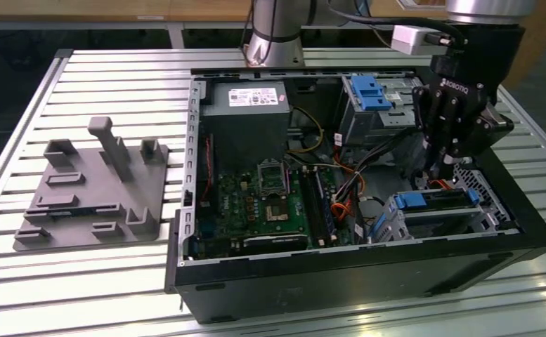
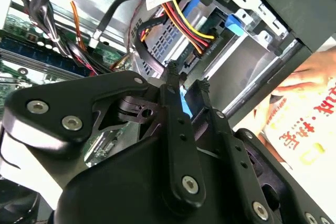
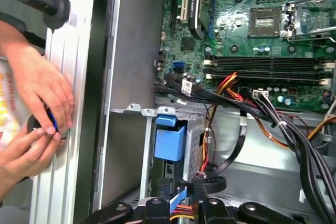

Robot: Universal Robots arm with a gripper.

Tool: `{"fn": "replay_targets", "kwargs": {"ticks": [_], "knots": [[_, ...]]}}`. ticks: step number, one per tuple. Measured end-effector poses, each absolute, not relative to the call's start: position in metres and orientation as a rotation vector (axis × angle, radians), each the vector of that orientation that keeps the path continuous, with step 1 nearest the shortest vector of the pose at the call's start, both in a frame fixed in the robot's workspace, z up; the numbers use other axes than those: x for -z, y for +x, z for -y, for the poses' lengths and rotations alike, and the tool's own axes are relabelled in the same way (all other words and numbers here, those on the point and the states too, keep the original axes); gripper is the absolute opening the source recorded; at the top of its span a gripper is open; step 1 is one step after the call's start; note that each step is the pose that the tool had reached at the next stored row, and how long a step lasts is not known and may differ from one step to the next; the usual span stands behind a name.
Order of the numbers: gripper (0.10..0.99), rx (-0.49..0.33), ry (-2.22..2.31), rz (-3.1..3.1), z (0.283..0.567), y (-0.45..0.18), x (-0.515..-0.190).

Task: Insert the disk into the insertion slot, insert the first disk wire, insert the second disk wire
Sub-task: 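Insert the second disk wire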

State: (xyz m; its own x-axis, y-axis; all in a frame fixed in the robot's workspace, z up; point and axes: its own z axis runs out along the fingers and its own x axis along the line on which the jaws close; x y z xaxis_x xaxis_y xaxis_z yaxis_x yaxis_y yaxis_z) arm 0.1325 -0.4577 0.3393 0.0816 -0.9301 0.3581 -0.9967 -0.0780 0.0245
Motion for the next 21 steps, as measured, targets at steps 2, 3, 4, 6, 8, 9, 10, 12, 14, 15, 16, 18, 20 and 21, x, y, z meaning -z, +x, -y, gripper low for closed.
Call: {"fn": "replay_targets", "kwargs": {"ticks": [2, 3, 4, 6, 8, 9, 10, 12, 14, 15, 16, 18, 20, 21], "knots": [[0.306, -0.369, 2.102, 1.929, 0.457, 0.131, -0.338], [0.306, -0.37, 2.103, 1.928, 0.456, 0.131, -0.337], [0.306, -0.373, 2.102, 1.924, 0.456, 0.131, -0.337], [0.306, -0.382, 2.102, 1.915, 0.455, 0.131, -0.337], [0.306, -0.392, 2.104, 1.902, 0.453, 0.13, -0.336], [0.306, -0.396, 2.106, 1.897, 0.452, 0.13, -0.336], [0.306, -0.4, 2.108, 1.894, 0.451, 0.13, -0.336], [0.306, -0.409, 2.114, 1.887, 0.449, 0.13, -0.336], [0.306, -0.417, 2.117, 1.881, 0.447, 0.13, -0.335], [0.306, -0.421, 2.116, 1.879, 0.447, 0.129, -0.335], [0.306, -0.425, 2.115, 1.877, 0.447, 0.129, -0.334], [0.306, -0.436, 2.112, 1.875, 0.446, 0.127, -0.334], [0.306, -0.448, 2.106, 1.87, 0.446, 0.126, -0.333], [0.306, -0.454, 2.102, 1.867, 0.445, 0.126, -0.333]]}}
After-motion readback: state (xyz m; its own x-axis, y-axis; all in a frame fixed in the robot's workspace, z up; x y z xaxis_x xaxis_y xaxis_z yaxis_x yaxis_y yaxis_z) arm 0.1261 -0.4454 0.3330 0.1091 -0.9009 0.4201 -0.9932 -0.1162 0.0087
